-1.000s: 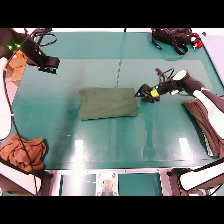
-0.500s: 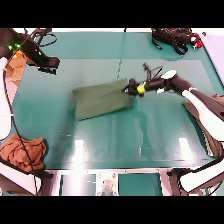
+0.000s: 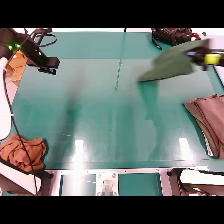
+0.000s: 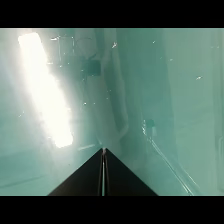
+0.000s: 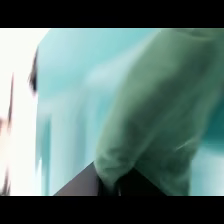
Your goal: Fold the shirts.
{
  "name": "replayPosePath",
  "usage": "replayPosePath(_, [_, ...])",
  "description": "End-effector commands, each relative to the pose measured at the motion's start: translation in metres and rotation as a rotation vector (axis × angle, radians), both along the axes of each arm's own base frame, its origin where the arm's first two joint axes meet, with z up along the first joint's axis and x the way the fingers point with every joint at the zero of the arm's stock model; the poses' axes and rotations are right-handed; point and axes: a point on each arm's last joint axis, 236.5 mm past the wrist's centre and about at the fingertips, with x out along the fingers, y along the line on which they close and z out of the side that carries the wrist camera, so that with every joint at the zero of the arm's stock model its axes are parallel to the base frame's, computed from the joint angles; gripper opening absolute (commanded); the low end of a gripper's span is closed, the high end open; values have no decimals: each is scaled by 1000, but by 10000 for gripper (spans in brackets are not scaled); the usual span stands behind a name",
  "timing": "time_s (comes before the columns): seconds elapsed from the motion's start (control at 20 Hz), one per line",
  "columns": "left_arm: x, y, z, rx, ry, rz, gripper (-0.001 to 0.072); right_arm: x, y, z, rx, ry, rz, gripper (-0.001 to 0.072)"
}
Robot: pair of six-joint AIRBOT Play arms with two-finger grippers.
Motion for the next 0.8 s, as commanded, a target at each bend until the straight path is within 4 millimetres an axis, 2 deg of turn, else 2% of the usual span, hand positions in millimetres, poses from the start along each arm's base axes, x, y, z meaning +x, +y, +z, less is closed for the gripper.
replayPosePath(0.0, [0,0,0,0,1,0,24,-66,-130,30,-49,6,-283,15])
replayPosePath(0.1, [0,0,0,0,1,0,23,-113,-182,34,-56,38,-401,15])
replayPosePath(0.15, [0,0,0,0,1,0,23,-138,-200,32,-64,67,-448,15])
replayPosePath(0.25, [0,0,0,0,1,-1,24,-182,-226,24,-77,148,-540,15])
replayPosePath(0.35, [-2,0,0,0,7,-2,23,-220,-242,21,-91,218,-629,15])
replayPosePath(0.45, [-3,-1,0,-6,13,-4,23,-261,-250,8,-130,353,-709,15])
replayPosePath(0.6, [-6,-4,0,-14,24,-10,24,-308,-250,-22,-154,583,-778,16])
replayPosePath(0.75, [-7,-5,0,-22,27,-13,23,-329,-241,-63,-106,716,-765,17])
